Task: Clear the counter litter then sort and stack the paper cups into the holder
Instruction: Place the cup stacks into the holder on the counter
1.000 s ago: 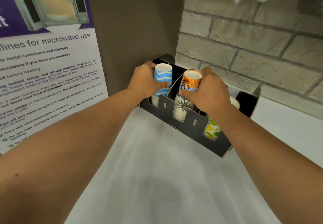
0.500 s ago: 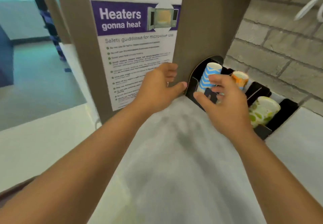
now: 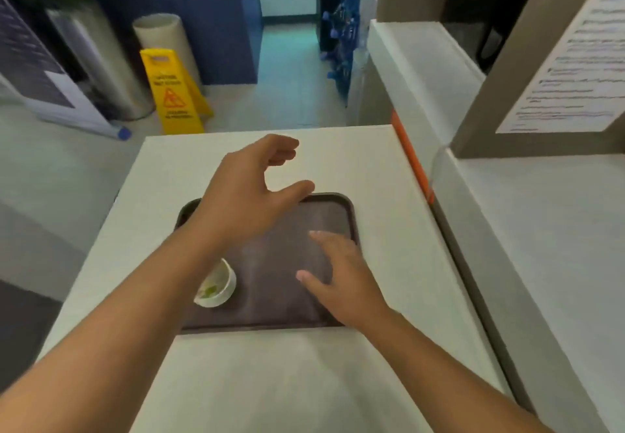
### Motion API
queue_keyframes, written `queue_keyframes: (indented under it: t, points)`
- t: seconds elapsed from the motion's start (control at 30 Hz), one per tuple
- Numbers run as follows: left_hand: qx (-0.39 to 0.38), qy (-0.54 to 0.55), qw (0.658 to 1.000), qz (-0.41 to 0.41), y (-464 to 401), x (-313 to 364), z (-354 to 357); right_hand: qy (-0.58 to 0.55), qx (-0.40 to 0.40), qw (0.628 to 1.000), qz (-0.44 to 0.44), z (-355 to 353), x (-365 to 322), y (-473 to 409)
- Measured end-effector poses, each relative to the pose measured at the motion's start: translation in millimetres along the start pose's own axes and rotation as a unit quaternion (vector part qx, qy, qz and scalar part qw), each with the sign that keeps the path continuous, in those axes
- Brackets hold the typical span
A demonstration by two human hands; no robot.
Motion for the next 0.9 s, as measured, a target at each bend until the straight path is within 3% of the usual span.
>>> queue_keyframes:
  t: [0.2,0.47,0.67,0.9]
  points:
    - [0.042,-0.026,0.993,-0.107,59.1,-109.0,-43.2,0.093,-0.065,0.993,0.01,83.7,6.1,13.7]
    - [0.049,0.136,0.957,-0.251,120.5,-196.5,-19.9,0.212,-0.135,0.964,0.083,120.9,38.2,37.4]
    - [0.059,0.164,0.958,-0.229,117.8,-215.0,5.7,0.234,-0.113,0.964,0.06,125.2,40.7,42.8]
    - [0.008,0.156,0.969,-0.192,106.2,-214.5,37.0,0.238,-0.104,0.965,0.049,126.9,43.6,44.3]
Point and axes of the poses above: each hand's wrist, its own y-axis away from the middle knuckle, its own z-axis out of the palm, x = y × z, the point moved 4 cm from there along -y, towards the middle knuckle, and after that the axes turned 10 degrees about x, right-handed, at the moved point
